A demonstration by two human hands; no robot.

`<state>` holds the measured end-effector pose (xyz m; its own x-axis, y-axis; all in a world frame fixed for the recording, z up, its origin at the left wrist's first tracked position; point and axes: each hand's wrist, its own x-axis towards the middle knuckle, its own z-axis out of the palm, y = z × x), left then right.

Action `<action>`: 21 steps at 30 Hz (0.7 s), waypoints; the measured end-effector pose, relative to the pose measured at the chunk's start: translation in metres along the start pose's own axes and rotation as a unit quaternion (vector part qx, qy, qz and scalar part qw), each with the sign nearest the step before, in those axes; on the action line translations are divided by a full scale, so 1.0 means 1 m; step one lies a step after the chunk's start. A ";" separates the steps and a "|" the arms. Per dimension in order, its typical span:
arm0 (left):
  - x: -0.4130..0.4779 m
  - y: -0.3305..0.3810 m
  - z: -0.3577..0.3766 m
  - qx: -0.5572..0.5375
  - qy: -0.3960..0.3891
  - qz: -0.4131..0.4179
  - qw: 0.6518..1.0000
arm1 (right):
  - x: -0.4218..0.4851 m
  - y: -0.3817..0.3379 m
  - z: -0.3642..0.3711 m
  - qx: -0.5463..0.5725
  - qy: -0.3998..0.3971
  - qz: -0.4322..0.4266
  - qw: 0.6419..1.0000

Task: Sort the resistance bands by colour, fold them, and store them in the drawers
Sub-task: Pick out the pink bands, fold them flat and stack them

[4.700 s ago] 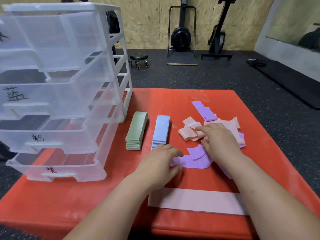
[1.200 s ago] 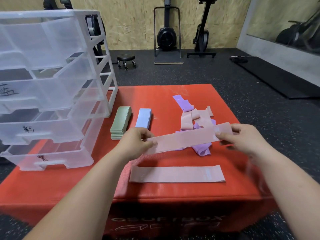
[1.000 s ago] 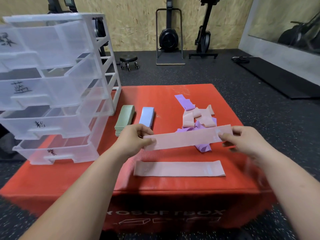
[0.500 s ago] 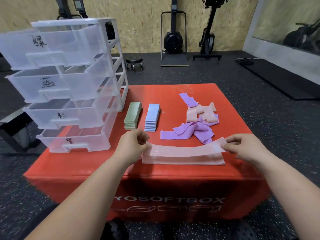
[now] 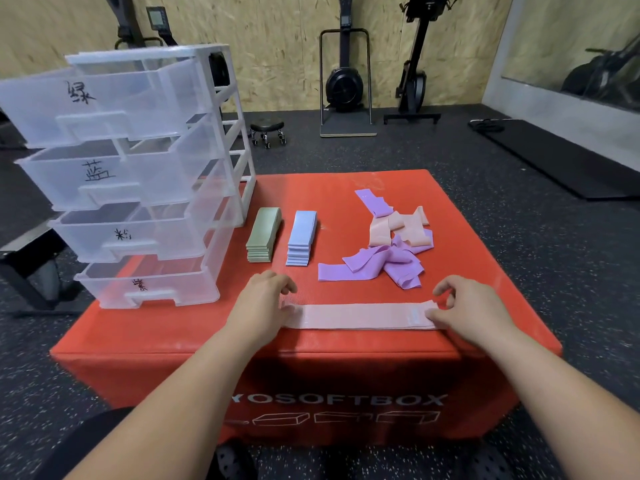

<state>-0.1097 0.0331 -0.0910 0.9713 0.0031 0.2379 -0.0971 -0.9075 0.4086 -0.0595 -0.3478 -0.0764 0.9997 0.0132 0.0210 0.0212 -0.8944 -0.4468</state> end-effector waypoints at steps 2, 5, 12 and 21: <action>0.003 0.001 -0.006 -0.005 0.008 0.016 1.000 | 0.004 0.000 -0.008 0.014 0.001 -0.021 1.000; 0.003 -0.001 -0.017 -0.012 -0.047 0.040 0.998 | 0.007 0.003 -0.020 0.026 -0.046 -0.090 0.995; 0.002 -0.008 -0.022 0.027 -0.158 0.052 0.986 | 0.007 0.010 -0.019 -0.031 -0.141 -0.162 0.976; 0.008 -0.010 -0.021 0.033 -0.158 0.057 0.985 | 0.012 0.013 -0.020 -0.022 -0.152 -0.160 0.975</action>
<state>-0.1058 0.0512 -0.0752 0.9750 -0.2219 -0.0111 -0.2055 -0.9196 0.3348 -0.0475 -0.3685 -0.0639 0.8995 0.4212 -0.1166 0.3390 -0.8408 -0.4220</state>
